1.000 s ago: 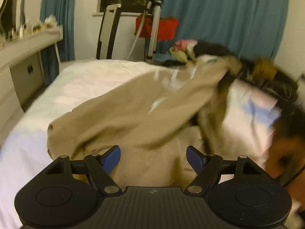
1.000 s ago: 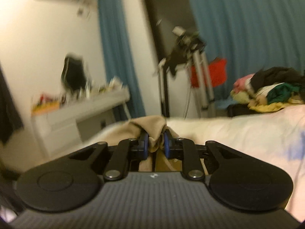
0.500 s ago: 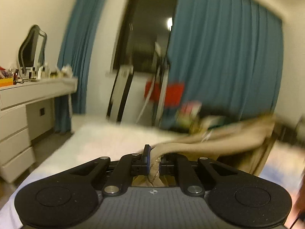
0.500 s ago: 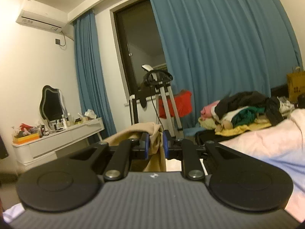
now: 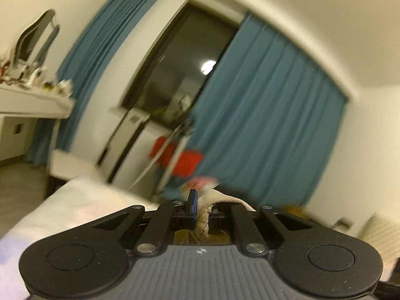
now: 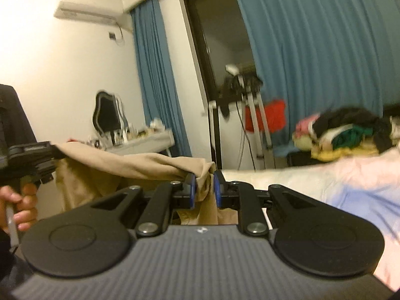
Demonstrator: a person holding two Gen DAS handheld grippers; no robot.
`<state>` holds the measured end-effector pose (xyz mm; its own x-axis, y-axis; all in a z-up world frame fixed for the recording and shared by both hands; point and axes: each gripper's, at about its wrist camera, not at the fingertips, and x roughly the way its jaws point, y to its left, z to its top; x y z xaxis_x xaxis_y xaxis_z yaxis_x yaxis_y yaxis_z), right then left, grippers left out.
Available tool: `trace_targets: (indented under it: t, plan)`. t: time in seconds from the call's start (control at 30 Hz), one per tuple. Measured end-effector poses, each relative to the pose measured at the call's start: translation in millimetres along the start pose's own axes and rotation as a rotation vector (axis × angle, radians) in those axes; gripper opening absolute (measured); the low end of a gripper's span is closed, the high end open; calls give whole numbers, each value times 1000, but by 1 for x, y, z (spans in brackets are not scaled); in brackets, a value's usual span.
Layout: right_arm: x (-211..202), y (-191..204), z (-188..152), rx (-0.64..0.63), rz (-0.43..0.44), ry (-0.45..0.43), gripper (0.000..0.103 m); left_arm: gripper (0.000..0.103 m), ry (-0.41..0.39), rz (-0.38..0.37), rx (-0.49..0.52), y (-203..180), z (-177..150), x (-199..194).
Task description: Fold clothes
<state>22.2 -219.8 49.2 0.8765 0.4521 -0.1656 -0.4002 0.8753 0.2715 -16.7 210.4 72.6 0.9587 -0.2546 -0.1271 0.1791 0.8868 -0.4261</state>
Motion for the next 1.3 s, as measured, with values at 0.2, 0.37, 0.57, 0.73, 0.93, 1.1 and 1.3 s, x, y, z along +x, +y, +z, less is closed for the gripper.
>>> trace_targets:
  t: [0.2, 0.37, 0.57, 0.73, 0.93, 1.1, 1.3]
  plan:
    - [77, -66, -25, 285, 18, 226, 19, 8, 273, 194, 54, 15, -9, 119]
    - [109, -99, -57, 414, -47, 287, 20, 12, 416, 311, 138, 31, -43, 228]
    - [127, -114, -82, 444, -176, 290, 76, 51, 423, 404, 286, 14, -60, 257]
    - [106, -80, -75, 329, -220, 180, 84, 55, 380, 328, 484, -31, -63, 219]
    - [97, -24, -88, 119, -95, 266, 72, 60, 354, 212, 585, -70, -74, 183]
    - [115, -2, -104, 33, -82, 398, 24, 60, 479, 93, 617, -72, -104, 195]
    - [80, -16, -92, 84, -145, 427, 8, 60, 542, 45, 673, -72, -137, 208]
